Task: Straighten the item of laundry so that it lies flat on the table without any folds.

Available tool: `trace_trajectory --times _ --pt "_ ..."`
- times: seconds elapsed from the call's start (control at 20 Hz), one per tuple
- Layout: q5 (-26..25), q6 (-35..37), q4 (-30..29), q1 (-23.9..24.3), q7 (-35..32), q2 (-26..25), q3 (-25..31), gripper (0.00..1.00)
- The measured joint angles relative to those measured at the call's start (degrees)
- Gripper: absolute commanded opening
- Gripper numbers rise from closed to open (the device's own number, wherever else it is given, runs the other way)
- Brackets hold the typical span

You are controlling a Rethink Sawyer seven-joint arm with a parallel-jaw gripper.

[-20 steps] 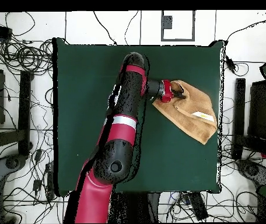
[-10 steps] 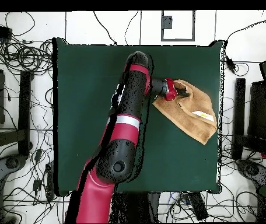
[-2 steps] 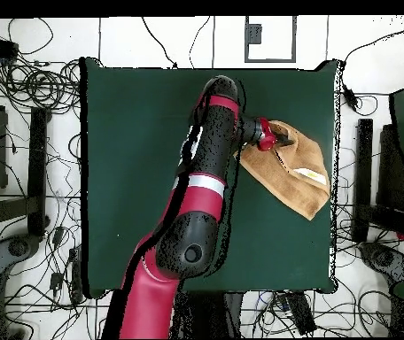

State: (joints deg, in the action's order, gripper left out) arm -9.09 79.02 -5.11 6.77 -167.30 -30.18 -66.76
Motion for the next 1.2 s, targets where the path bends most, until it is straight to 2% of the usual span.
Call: trace_trajectory --times 0.2,1.2 --pt "1.19 -0.09 0.37 0.74 5.34 0.63 1.25 0.00" --pt "5.24 -0.08 1.23 3.06 22.88 3.29 4.65 0.00"
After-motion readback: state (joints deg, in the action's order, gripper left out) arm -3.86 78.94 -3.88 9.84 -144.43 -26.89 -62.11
